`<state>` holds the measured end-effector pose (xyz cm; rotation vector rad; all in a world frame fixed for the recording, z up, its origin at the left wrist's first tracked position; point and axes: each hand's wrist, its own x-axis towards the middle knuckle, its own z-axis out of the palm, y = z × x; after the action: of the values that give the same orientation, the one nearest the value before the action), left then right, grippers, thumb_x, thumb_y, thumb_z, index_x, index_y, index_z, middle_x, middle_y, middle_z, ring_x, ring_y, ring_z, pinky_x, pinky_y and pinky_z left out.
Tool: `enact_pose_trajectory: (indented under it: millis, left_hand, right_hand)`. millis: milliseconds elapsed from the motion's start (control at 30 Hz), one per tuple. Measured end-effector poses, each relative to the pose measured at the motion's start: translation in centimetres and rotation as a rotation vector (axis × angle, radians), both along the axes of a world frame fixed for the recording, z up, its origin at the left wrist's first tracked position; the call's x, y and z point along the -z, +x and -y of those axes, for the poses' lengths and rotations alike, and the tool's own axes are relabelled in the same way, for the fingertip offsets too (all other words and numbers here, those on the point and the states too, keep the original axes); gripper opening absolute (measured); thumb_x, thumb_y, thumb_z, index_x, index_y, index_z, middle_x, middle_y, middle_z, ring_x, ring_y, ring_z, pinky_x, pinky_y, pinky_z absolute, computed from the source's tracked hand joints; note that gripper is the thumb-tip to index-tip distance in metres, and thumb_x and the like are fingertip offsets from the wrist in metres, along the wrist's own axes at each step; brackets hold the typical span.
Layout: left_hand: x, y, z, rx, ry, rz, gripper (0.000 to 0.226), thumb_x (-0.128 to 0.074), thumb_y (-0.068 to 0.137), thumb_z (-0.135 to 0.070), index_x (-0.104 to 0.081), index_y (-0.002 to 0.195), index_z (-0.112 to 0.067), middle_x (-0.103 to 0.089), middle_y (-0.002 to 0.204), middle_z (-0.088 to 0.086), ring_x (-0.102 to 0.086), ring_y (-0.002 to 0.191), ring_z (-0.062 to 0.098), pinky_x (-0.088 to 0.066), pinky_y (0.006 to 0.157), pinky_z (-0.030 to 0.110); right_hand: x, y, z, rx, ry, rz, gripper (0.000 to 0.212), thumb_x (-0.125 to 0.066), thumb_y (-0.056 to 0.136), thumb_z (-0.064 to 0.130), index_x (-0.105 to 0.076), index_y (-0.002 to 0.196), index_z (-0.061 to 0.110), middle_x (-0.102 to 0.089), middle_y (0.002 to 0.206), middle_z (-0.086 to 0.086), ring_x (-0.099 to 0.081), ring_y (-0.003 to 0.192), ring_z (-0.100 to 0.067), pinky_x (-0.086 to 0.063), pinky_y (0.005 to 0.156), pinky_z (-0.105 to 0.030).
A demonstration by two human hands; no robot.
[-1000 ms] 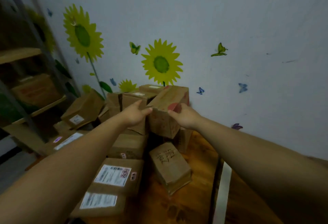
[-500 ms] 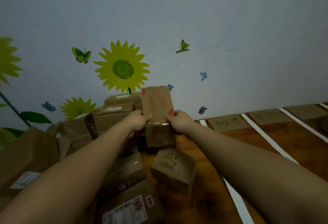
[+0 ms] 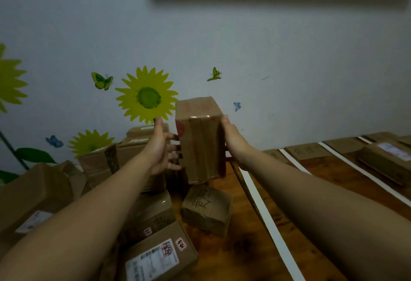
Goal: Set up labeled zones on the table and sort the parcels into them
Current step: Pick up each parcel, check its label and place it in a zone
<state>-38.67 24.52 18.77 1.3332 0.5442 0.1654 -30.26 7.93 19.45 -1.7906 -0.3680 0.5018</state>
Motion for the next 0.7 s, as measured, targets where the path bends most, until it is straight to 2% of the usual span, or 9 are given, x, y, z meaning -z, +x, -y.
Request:
enact_pose_trajectory:
  millis: [100, 167, 267, 333, 433, 500, 567, 633, 700]
  left_hand:
    - [-0.5, -0.2, 0.8, 0.051, 0.052, -0.044, 0.085, -0.006, 0.081, -0.080, -0.056, 0.109, -0.017, -0.060, 0.102, 0.008, -0.056, 0.094, 0.028, -0.038, 0.092, 0.057]
    - [-0.9, -0.5, 1.4, 0.096, 0.139, -0.047, 0.064, -0.016, 0.089, -0.070, -0.056, 0.112, -0.025, -0.060, 0.100, 0.004, -0.057, 0.093, 0.024, -0.043, 0.085, 0.048]
    - [-1.2, -0.8, 1.7, 0.088, 0.199, 0.047, 0.035, -0.039, 0.096, -0.030, -0.049, 0.128, -0.022, -0.060, 0.077, 0.002, -0.057, 0.062, 0.013, -0.046, 0.056, 0.027]
    - [-1.1, -0.9, 1.5, 0.048, 0.235, 0.105, 0.039, -0.043, 0.093, -0.010, -0.046, 0.128, -0.025, -0.058, 0.067, 0.001, -0.054, 0.047, 0.005, -0.045, 0.052, 0.024]
    - [-1.9, -1.3, 1.8, 0.044, 0.132, 0.113, 0.022, -0.041, 0.097, -0.043, -0.053, 0.110, -0.031, -0.057, 0.113, 0.014, -0.060, 0.088, 0.016, -0.051, 0.075, 0.046]
    - [-2.0, -1.0, 1.5, 0.033, 0.090, 0.089, 0.046, -0.027, 0.093, -0.064, -0.055, 0.092, -0.027, -0.059, 0.104, 0.002, -0.054, 0.094, 0.021, -0.050, 0.071, 0.048]
    - [-2.0, -0.7, 1.4, 0.004, 0.116, 0.063, 0.055, -0.021, 0.090, -0.070, -0.055, 0.086, -0.026, -0.058, 0.098, -0.006, -0.049, 0.088, 0.020, -0.047, 0.072, 0.043]
    - [-1.8, -0.9, 1.3, 0.031, 0.170, 0.034, 0.058, -0.024, 0.090, -0.070, -0.059, 0.106, -0.026, -0.058, 0.111, -0.007, -0.048, 0.097, 0.019, -0.043, 0.071, 0.038]
    - [-1.5, -1.1, 1.6, 0.005, 0.230, 0.027, 0.042, -0.039, 0.093, -0.057, -0.051, 0.119, -0.028, -0.056, 0.122, -0.005, -0.051, 0.104, 0.020, -0.041, 0.067, 0.034]
  right_hand:
    - [-1.2, 0.2, 1.2, -0.022, 0.060, -0.017, 0.072, -0.008, 0.094, 0.069, -0.060, 0.120, 0.026, -0.062, 0.122, -0.003, -0.051, 0.121, -0.027, -0.029, 0.111, -0.050]
    - [-1.9, 0.1, 1.7, -0.053, 0.033, -0.005, 0.063, -0.018, 0.095, 0.069, -0.064, 0.104, 0.026, -0.064, 0.102, 0.001, -0.055, 0.109, -0.022, -0.035, 0.105, -0.046]
    - [-1.9, 0.6, 2.2, -0.089, -0.006, 0.069, 0.034, -0.056, 0.094, 0.039, -0.050, 0.123, 0.022, -0.063, 0.110, -0.002, -0.060, 0.103, -0.021, -0.047, 0.097, -0.048]
    - [-1.8, 0.9, 2.5, -0.129, 0.022, 0.082, 0.054, -0.065, 0.086, 0.011, -0.038, 0.130, 0.030, -0.062, 0.113, -0.006, -0.062, 0.102, -0.024, -0.052, 0.092, -0.050]
    - [-1.9, 0.8, 2.7, -0.146, 0.103, 0.031, 0.046, -0.066, 0.089, 0.021, -0.038, 0.124, 0.032, -0.057, 0.121, -0.006, -0.058, 0.111, -0.027, -0.049, 0.095, -0.055]
    - [-2.2, 0.5, 2.6, -0.122, 0.140, -0.006, 0.038, -0.055, 0.093, 0.050, -0.039, 0.119, 0.027, -0.051, 0.123, -0.002, -0.052, 0.117, -0.026, -0.046, 0.098, -0.057]
    - [-2.4, 0.4, 2.5, -0.107, 0.132, 0.017, 0.041, -0.049, 0.092, 0.058, -0.041, 0.115, 0.025, -0.050, 0.122, -0.002, -0.050, 0.117, -0.025, -0.045, 0.099, -0.056]
    - [-2.5, 0.4, 2.5, -0.111, 0.121, 0.044, 0.034, -0.057, 0.092, 0.042, -0.043, 0.116, 0.022, -0.052, 0.120, -0.005, -0.052, 0.115, -0.025, -0.045, 0.100, -0.055]
    - [-2.5, 0.6, 2.7, -0.135, 0.094, 0.074, 0.049, -0.062, 0.088, 0.016, -0.038, 0.130, 0.021, -0.052, 0.121, -0.005, -0.055, 0.109, -0.025, -0.047, 0.099, -0.054]
